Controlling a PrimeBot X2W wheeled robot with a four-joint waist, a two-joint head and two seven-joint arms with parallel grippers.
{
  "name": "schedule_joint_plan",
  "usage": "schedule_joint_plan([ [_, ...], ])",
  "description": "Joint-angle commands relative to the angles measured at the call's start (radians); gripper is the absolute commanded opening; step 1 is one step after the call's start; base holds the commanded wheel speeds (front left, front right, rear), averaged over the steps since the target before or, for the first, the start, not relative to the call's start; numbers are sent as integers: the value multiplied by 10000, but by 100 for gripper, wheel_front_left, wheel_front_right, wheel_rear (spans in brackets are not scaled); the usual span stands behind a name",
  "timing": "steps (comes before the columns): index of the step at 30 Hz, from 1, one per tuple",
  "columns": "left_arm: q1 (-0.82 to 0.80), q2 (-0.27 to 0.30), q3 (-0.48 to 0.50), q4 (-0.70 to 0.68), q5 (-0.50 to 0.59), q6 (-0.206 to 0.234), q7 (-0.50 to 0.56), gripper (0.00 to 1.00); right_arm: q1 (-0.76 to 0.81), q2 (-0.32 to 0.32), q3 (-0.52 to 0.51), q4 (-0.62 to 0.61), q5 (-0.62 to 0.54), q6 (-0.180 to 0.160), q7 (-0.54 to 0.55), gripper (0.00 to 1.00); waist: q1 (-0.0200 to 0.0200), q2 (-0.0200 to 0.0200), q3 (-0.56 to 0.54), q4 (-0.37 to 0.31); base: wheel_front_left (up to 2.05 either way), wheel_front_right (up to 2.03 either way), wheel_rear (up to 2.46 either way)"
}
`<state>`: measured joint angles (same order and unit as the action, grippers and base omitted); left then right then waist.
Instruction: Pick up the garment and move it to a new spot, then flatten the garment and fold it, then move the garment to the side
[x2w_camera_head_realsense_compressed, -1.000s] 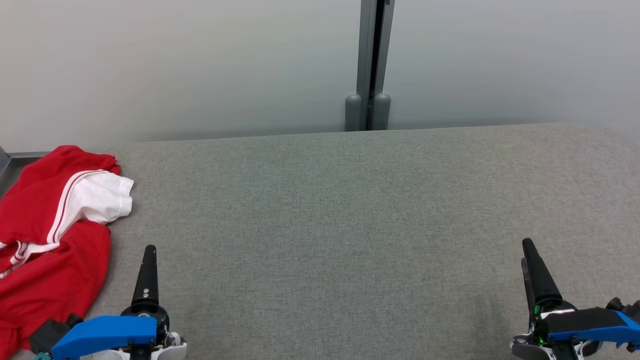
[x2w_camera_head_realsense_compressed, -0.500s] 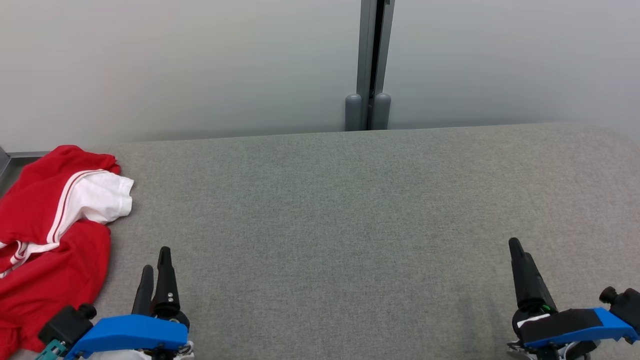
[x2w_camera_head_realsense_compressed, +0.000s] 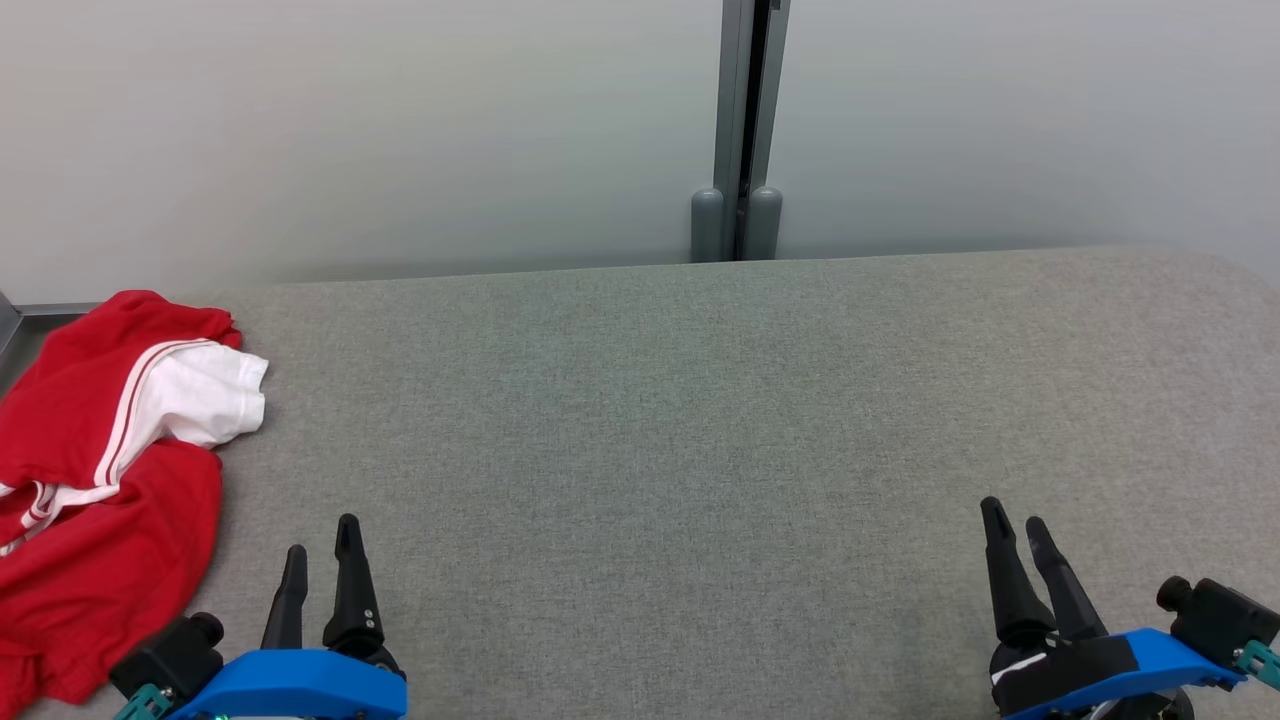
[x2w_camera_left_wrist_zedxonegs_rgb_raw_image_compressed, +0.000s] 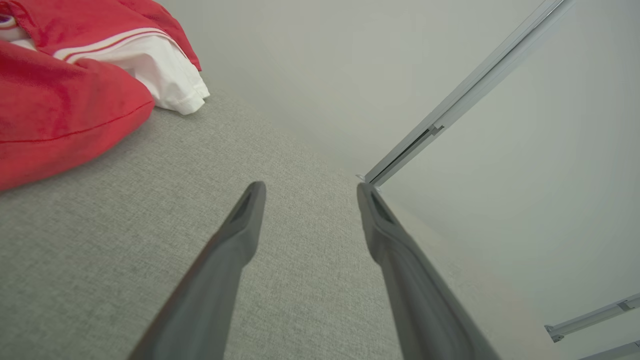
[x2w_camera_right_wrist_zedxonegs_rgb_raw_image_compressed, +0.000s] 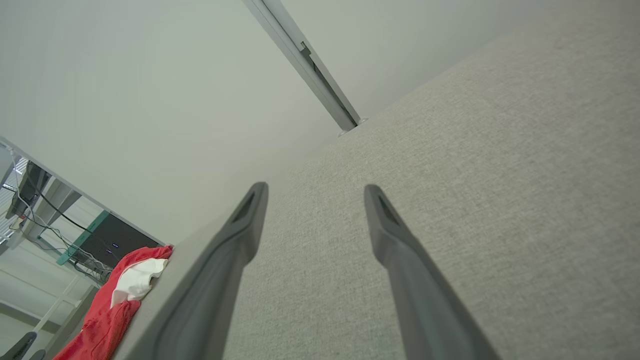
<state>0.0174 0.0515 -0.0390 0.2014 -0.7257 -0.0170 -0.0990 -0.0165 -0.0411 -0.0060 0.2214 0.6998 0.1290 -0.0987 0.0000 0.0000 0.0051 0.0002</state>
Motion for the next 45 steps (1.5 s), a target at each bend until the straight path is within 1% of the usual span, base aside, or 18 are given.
schedule_joint_plan([
  [1, -25, 52, -13, -59, 315, 53, -94, 100, -48, -75, 34, -63, -352, 15, -97, 100, 0, 0, 1, -4, 0, 0, 0],
  [16, 90, 48, -223, 108, 2012, 198, -513, 100, -67, -90, 69, 24, -2307, 18, -518, 100, 0, 0, -4, 5, 0, 0, 0],
  [25, 151, 51, -257, 332, 2846, 173, -741, 100, -54, -99, 65, 119, -3304, 20, -745, 100, 0, 0, -4, 15, 0, 0, 0],
  [45, 208, 37, -219, 905, 4121, 91, -1168, 100, -47, -112, 167, 242, -4971, 23, -1172, 100, 0, 0, 37, 26, 0, 0, 0],
])
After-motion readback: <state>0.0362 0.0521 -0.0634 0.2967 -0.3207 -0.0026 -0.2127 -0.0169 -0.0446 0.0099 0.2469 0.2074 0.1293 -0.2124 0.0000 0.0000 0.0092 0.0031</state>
